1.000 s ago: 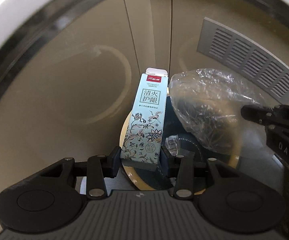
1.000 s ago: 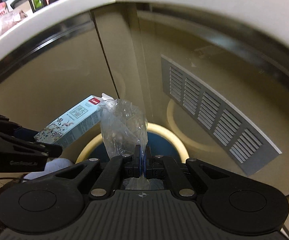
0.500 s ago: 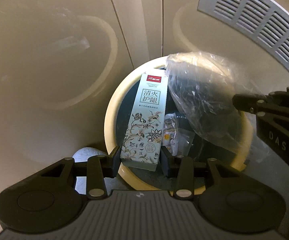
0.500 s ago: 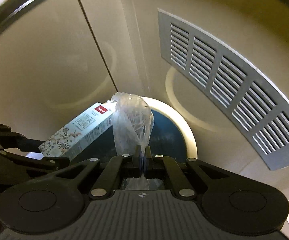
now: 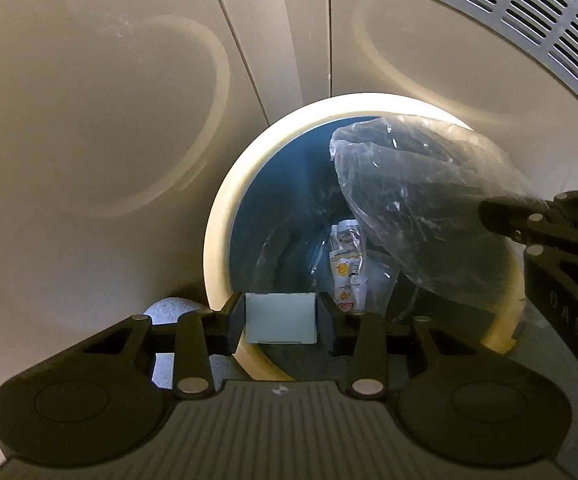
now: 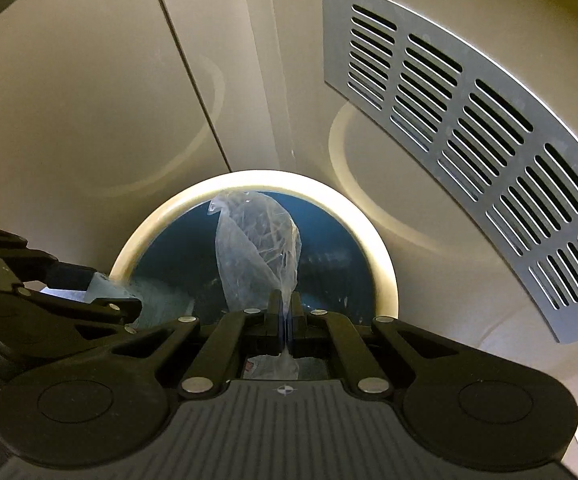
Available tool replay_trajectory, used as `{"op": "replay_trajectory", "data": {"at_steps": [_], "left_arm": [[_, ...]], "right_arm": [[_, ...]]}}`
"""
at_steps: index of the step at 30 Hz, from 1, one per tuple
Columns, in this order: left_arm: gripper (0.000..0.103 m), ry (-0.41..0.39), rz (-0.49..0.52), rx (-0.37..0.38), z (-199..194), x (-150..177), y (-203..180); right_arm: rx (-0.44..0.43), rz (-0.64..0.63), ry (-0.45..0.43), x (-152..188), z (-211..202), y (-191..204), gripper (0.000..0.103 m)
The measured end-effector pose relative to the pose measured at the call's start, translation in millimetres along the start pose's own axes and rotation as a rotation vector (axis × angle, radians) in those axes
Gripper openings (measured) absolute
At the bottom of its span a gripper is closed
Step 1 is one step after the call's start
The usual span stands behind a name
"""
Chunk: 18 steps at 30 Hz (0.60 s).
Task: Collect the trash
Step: 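Open both grippers to drop the carton and bag into the bin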
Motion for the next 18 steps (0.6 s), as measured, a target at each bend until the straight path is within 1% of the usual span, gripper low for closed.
{"op": "replay_trajectory", "data": {"at_steps": [4,5,6,7,8,9,10,12,13,17,18], "left_arm": [[0.044,0.003,-0.002,-0.011,6,-6,6],[0.056,0.001,0.003,-0.008,5,-6,6],[0.085,0.002,0.007,-0.007,5,-7,7],[0.098,-0.003,0.003,-0.011,5,-5,7],[0.103,-0.024,-0.002,-0.015,3,-5,9],[0.103,-0.039,0.005,-0.027,0,-4,9],[0.103,-0.046,0.012,-0.036,-1,0,10],[0.103,-0.033,0.022,-0.041,-3,2,11],[0.103,-0.033,0.021,-0.041,-5,3,12],[0.103,-0.073,0.021,-0.059,-22,15,21],[0.103,-0.083,0.019,-0.066,-28,19,23]], "right_arm": [[0.014,0.015,0.015,-3,4,-3,0.003],[0.019,0.021,0.017,-4,5,-3,0.003],[0.02,0.027,0.02,-4,5,-2,0.008],[0.017,0.033,0.028,-5,5,-3,0.025],[0.017,0.041,0.037,-4,7,-3,0.038],[0.022,0.055,0.038,-4,6,-5,0.055],[0.028,0.066,0.032,-4,5,-7,0.066],[-0.002,0.082,0.038,-4,2,-10,0.071],[-0.01,0.086,0.041,-4,0,-11,0.073],[-0.01,0.057,0.017,0,-20,-10,0.078],[-0.009,0.045,0.004,3,-27,-10,0.082]]}}
Point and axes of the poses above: each gripper's, at about its wrist camera, not at the fingertips, and z roughly the way its jaws point, y to its left, x to its underside, the point moved 4 cm from there along z, roughly the way its jaws point, and after that the axes turned 13 degrees about y, right-handed, at the moved point
